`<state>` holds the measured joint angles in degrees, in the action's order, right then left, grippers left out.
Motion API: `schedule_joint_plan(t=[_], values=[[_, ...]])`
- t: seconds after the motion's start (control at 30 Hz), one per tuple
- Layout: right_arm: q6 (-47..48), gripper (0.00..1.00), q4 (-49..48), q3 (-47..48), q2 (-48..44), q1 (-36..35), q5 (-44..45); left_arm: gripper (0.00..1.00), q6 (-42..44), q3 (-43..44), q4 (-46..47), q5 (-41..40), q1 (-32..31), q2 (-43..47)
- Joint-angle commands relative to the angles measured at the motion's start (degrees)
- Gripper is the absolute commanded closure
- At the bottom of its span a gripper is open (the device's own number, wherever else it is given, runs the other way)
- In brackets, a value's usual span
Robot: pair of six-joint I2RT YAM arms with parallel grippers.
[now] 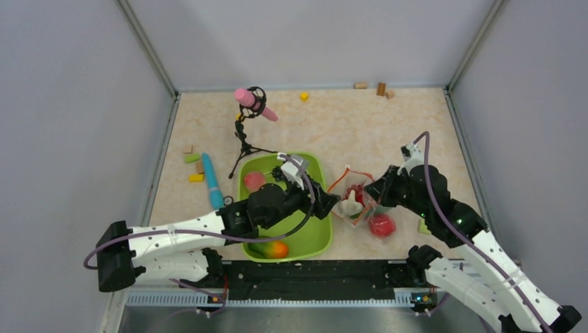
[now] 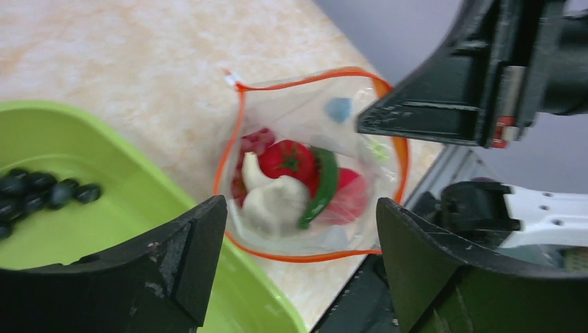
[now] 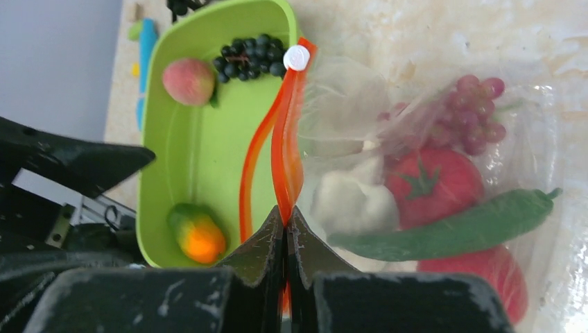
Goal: Place the food in the zip-top bag and seal the zipper
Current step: Place the fake vegetable in the zipper food storage bag, then pick up the fake fruit from the bin.
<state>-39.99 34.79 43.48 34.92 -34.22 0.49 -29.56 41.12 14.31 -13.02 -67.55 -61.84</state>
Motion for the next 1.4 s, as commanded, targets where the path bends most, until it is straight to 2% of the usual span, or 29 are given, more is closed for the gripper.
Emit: schedule_joint_plan(t=[0.0,0.07,0.13,0.2,0.47,0.63,0.73,0.8,0.87,1.13,1.37], values=[[3.89,1.0,4.42,-0.26,0.95,0.05,-1.81,0.14,-0.91,-0.8,-7.24,-11.24,-0.08,2.3],[3.98,0.97,4.94,-0.44,0.95,0.03,-1.44,0.1,-2.12,-0.51,-10.44,-15.88,-0.04,2.72],[3.74,0.83,6.31,-0.08,1.46,0.03,-0.95,0.08,-2.97,-0.04,-13.21,-20.08,0.09,3.01],[4.03,0.77,8.34,1.05,2.68,0.02,-0.76,0.06,-3.34,0.34,-15.08,-23.41,0.21,3.21],[3.86,0.68,13.94,4.62,8.73,0.03,-2.27,0.02,-10.2,1.94,-23.22,-25.6,3.04,2.0],[3.61,0.67,14.51,5.98,9.46,-0.64,-4.45,0.02,-12.61,1.52,-24.52,-21.63,8.28,0.79],[4.08,0.72,13.67,6.9,9.12,-1.14,-4.98,0.02,-12.87,-0.32,-21.67,-14.08,14.94,0.25],[4.82,0.87,12.46,7.12,8.76,-1.11,-6.31,0.02,-13.54,-1.19,-20.23,-9.39,19.29,-0.64],[5.31,1.0,11.13,7.05,8.43,-1.11,-7.52,0.02,-14.14,-1.75,-19.13,-8.2,21.96,-2.0],[6.96,1.0,8.64,7.67,8.3,-1.11,-11.37,0.13,-23.54,-1.14,-17.0,-12.28,25.11,-9.85],[8.53,1.0,7.93,7.74,8.5,-1.14,-11.94,0.16,-31.2,-2.44,-10.29,-13.83,28.63,-16.81]])
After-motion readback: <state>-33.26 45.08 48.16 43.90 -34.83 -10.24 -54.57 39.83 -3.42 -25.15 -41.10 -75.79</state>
